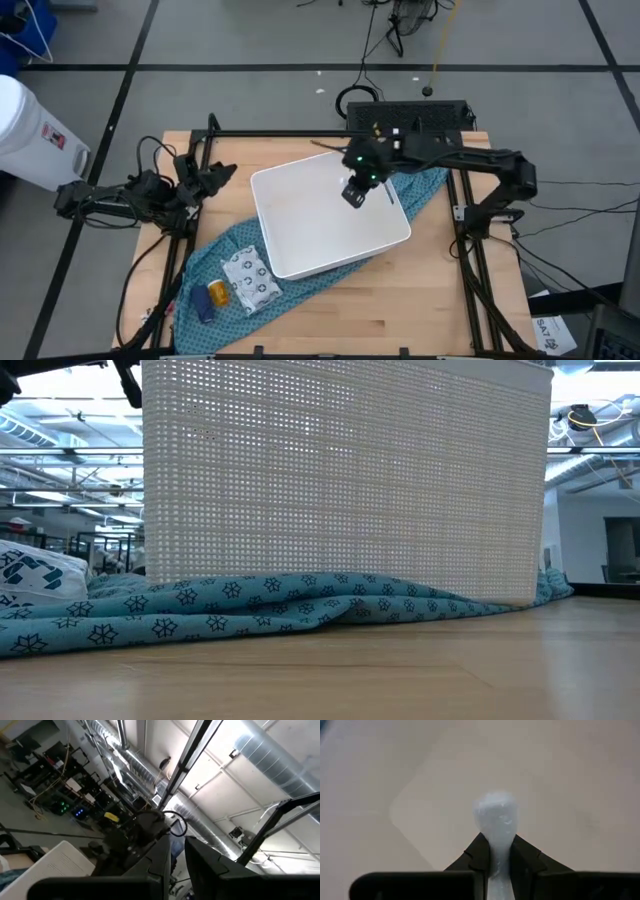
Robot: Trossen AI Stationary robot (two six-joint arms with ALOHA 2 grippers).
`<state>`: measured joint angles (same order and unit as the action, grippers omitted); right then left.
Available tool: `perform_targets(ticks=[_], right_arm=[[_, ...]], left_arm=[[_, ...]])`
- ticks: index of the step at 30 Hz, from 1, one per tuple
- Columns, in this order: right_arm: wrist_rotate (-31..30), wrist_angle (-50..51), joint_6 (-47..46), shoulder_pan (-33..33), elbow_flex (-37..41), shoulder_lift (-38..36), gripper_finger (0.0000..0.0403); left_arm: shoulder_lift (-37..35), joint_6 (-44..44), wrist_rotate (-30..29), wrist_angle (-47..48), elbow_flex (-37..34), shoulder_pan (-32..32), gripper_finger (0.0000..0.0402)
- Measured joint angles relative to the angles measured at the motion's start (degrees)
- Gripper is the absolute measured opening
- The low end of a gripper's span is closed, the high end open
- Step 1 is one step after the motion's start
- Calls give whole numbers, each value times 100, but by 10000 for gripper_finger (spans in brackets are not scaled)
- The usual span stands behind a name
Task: Pick & place medical supplies in basket/bin
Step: Put the white gauze into the white bin
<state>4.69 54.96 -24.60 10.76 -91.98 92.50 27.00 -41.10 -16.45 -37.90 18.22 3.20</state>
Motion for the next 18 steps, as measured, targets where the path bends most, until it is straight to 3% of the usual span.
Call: perform_targets(ticks=[18], right_arm=[[-555, 454, 143, 9, 0, 1250, 42]], left_arm=[[0, -147, 214, 95, 0, 0, 63]])
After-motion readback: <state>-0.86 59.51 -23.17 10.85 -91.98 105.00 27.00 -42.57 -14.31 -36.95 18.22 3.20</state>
